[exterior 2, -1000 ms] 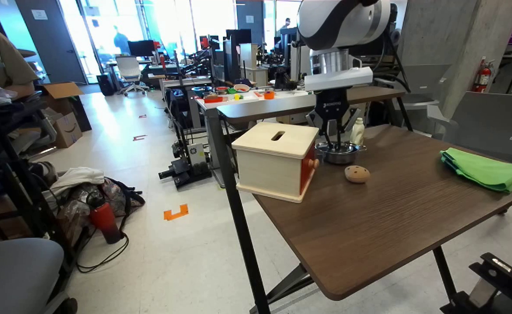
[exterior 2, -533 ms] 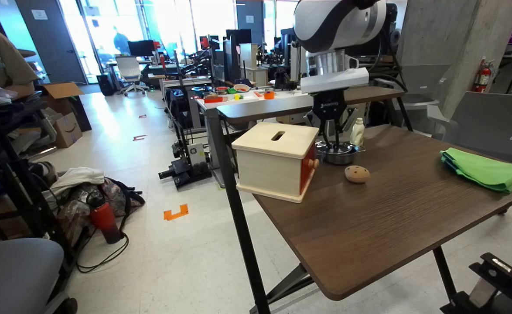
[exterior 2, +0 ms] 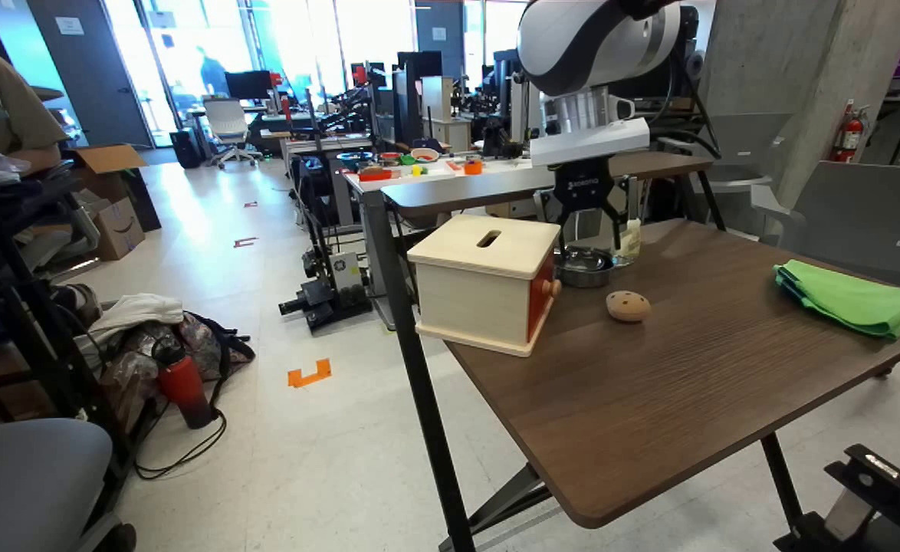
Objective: Pick up the lid from the table and put it on the pot
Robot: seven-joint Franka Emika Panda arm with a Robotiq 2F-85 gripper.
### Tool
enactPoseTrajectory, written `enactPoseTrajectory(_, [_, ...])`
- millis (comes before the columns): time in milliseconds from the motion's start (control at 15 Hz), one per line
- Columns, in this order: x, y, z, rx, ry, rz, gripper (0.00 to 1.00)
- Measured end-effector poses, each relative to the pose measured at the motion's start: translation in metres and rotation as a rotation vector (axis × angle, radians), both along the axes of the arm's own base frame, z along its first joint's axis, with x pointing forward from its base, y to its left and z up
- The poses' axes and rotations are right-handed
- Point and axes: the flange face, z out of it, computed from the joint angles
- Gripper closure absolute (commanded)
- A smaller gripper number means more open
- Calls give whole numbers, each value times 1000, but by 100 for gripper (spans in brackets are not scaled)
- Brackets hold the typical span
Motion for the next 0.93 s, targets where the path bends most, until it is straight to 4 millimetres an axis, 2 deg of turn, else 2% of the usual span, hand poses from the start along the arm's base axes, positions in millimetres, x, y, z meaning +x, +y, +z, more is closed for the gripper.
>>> enactPoseTrajectory(533, [-12,2,7,-24,21,-13,0])
enactPoseTrajectory(933, [-44,23,45,-46,53,20,0])
